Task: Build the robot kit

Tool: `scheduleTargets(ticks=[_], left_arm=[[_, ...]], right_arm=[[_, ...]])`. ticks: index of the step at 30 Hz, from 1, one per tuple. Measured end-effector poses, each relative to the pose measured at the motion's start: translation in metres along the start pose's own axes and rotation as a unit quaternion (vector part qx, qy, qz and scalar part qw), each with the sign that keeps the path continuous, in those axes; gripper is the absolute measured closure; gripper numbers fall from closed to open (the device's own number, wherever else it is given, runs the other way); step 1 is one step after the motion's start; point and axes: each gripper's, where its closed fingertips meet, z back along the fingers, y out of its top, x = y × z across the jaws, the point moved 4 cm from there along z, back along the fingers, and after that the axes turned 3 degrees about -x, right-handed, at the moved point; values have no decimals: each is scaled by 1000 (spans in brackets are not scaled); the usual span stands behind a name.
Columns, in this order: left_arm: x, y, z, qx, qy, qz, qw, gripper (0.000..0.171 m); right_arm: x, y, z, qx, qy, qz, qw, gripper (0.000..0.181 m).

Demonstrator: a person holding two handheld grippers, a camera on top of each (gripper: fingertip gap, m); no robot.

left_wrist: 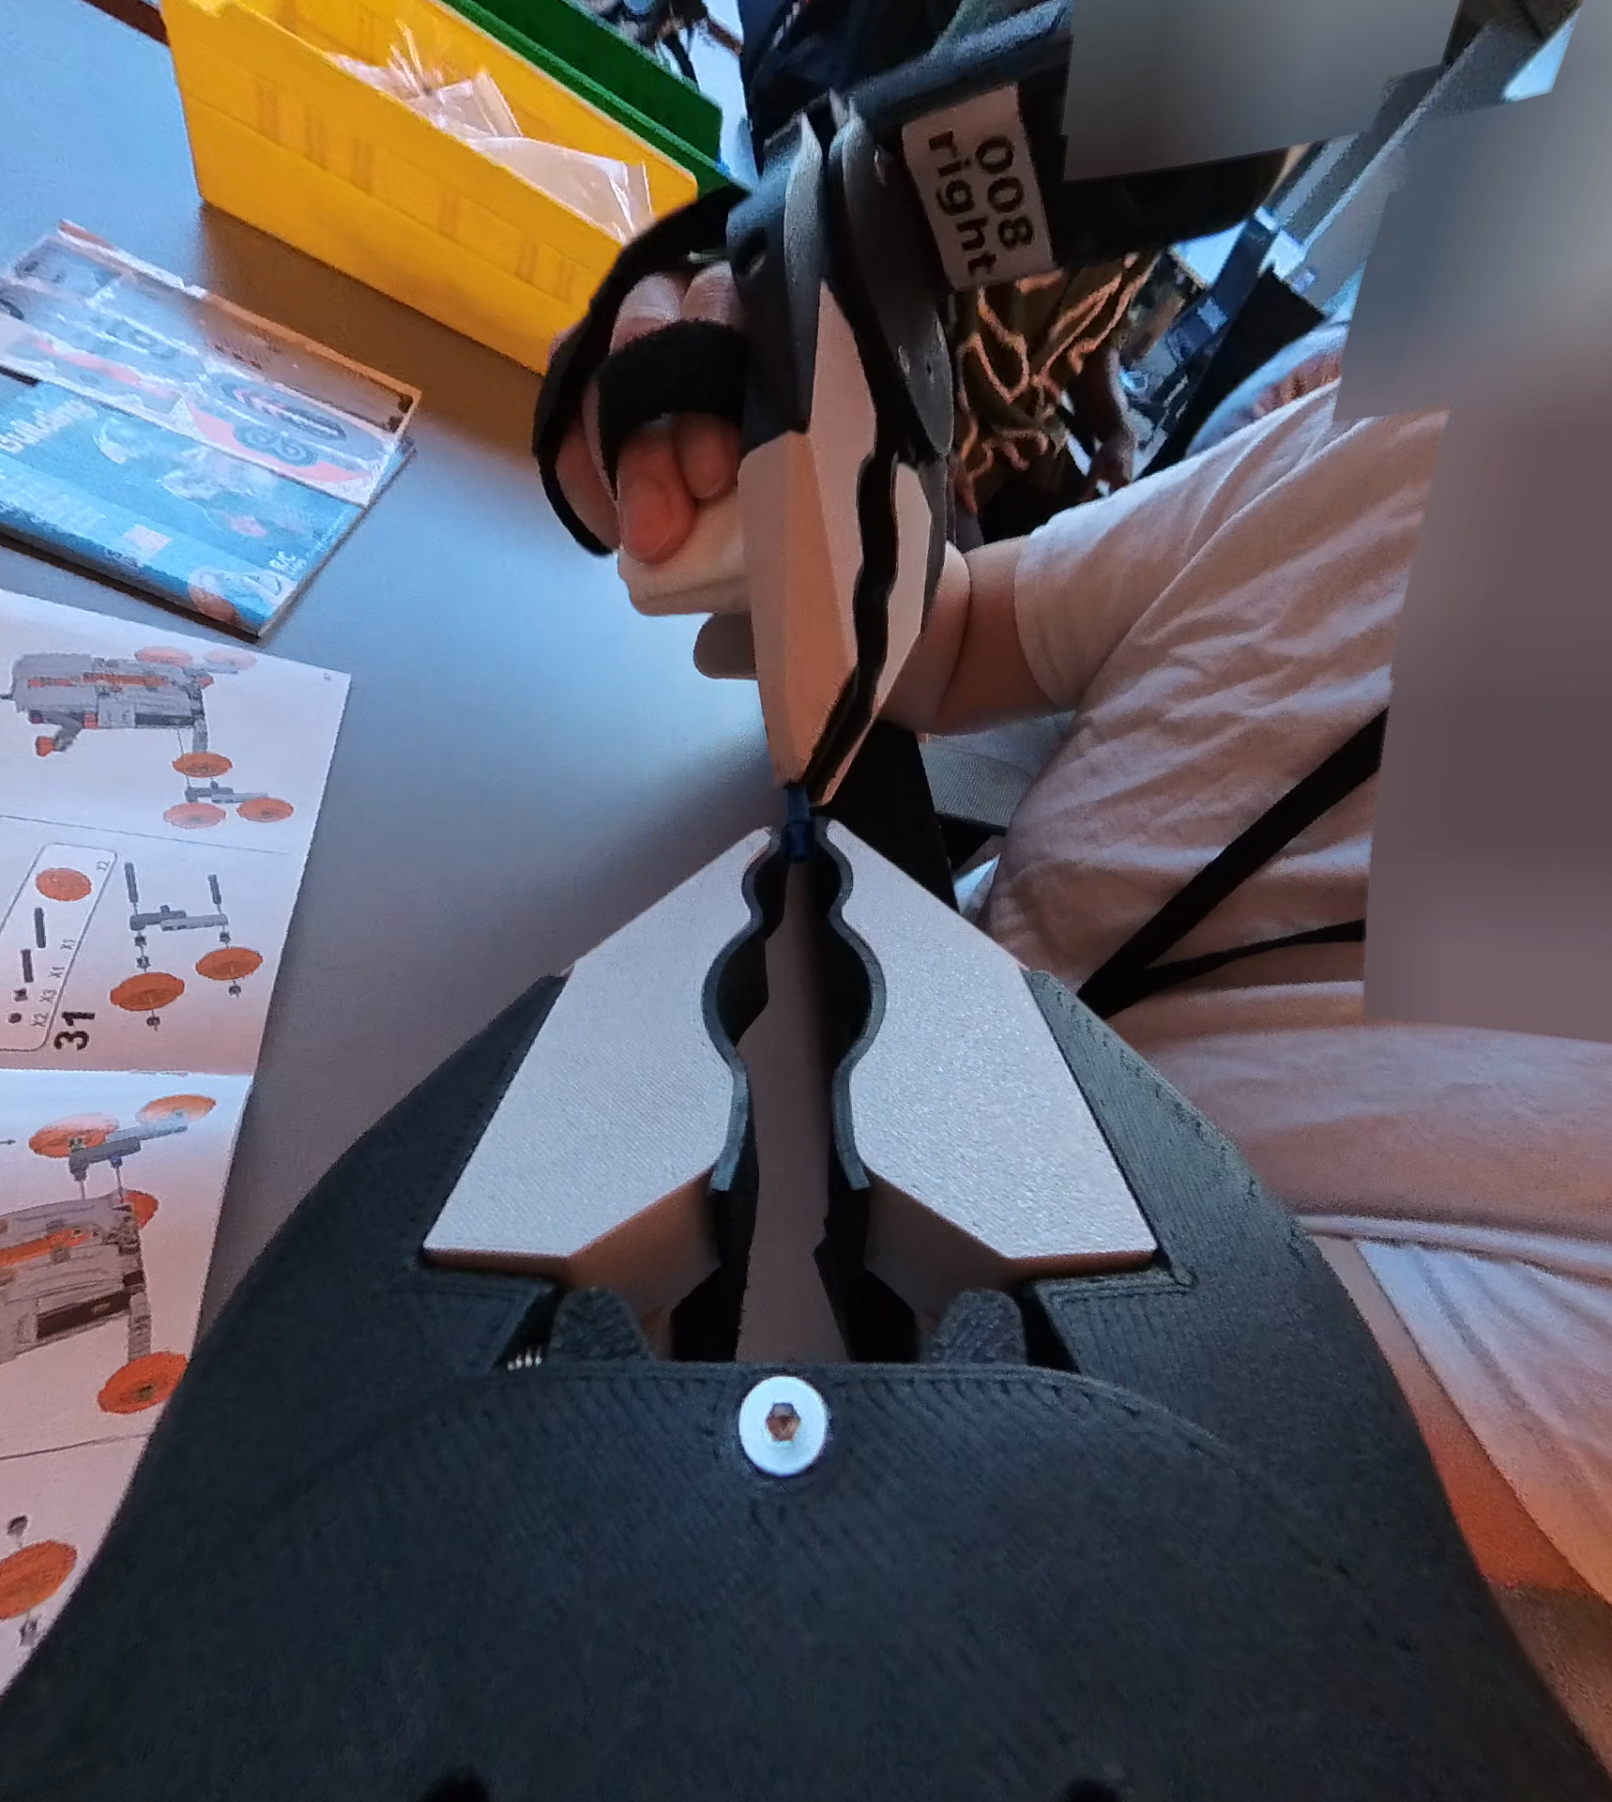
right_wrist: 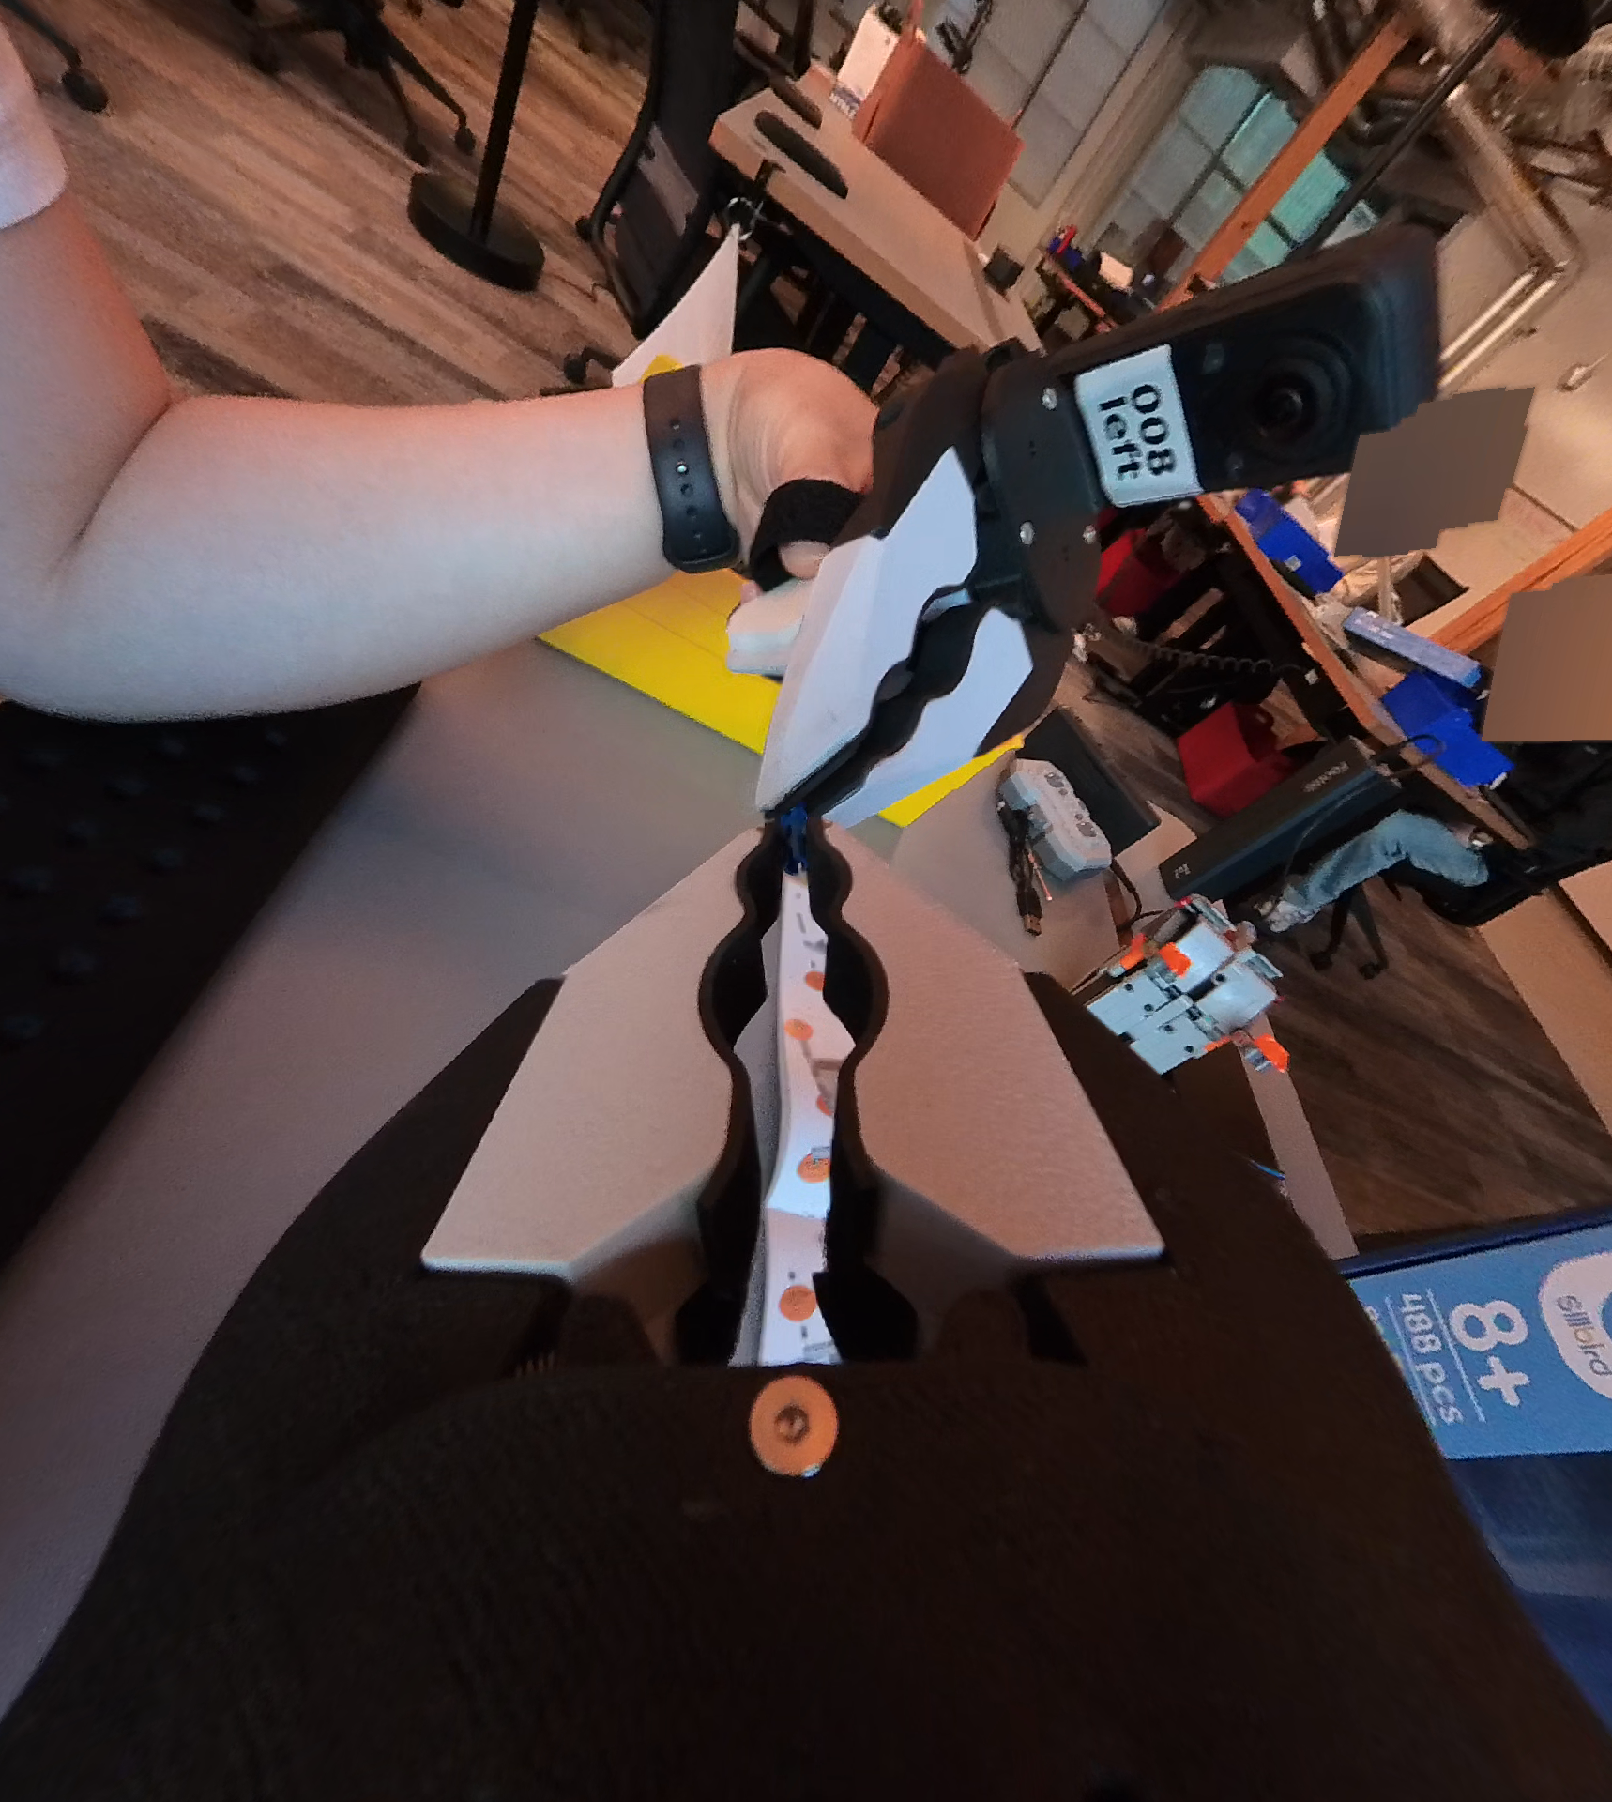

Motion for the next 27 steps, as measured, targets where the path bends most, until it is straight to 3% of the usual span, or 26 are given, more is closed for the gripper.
scheduleTargets(ticks=[9,13,17,20,27], left_arm=[[-5,24,19,105,35,6,994,150],[-9,37,21,146,16,18,989,151],[-11,44,14,148,16,12,989,153],[-10,48,12,152,-4,6,988,170],[-15,54,14,181,-9,15,983,167]], right_arm=[[21,12,16,50,-104,25,993,177],[31,11,20,49,-146,26,988,177],[35,12,22,53,-166,26,984,177],[39,10,23,50,-178,26,982,177],[43,6,24,51,-180,6,982,177]])
